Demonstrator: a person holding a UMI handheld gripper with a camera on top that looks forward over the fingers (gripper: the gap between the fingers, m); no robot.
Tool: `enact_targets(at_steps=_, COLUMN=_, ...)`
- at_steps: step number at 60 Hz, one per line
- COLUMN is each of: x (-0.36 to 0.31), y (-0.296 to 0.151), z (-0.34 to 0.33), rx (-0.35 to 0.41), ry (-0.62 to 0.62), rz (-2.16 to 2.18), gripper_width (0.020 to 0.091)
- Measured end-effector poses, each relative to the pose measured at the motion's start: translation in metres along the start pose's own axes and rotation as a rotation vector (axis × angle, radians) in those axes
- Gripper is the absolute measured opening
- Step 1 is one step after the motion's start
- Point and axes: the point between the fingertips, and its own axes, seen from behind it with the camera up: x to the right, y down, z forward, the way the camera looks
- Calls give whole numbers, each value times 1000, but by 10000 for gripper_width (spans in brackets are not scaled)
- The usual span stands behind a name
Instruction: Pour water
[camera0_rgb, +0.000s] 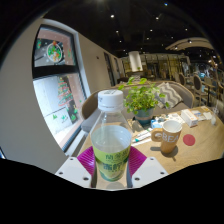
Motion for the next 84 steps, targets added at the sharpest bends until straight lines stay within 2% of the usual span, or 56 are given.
enact_targets(at_steps=11, x=-6, y=-90, z=15, rx=60, ry=-198, rz=430, gripper_width=395)
enact_targets(at_steps=20, x=9, y=-135, z=33, rx=49, ry=-362, rz=900, gripper_width=394)
enact_targets(at_steps=27, x=40, y=-142, z=62, rx=30, ry=-425, rz=1208, gripper_width=391)
enact_targets(at_steps=38, x=69, y=-133, z=86, rx=-42, ry=-511, rz=1595, gripper_width=396)
enact_targets(at_steps=45, x=84, y=-117, z=107, rx=-83, ry=-509, rz=1748, gripper_width=395)
enact_targets(at_steps=55, x=81, y=-102, z=114, rx=-159, ry=-498, rz=1755, gripper_width=392)
enact_targets(at_steps=62, x=79, y=-105, z=105, rx=-177, ry=-476, rz=1625, gripper_width=391)
enact_targets(at_steps=68, x=80, y=-121, z=91, rx=-164, ry=-472, rz=1454, gripper_width=392)
enact_targets(at_steps=73, x=87, y=-141, z=81, rx=-127, ry=-457, rz=1263, gripper_width=392)
enact_targets(at_steps=84, x=140, y=-200, z=53, rx=48, ry=-348, rz=739, gripper_width=397)
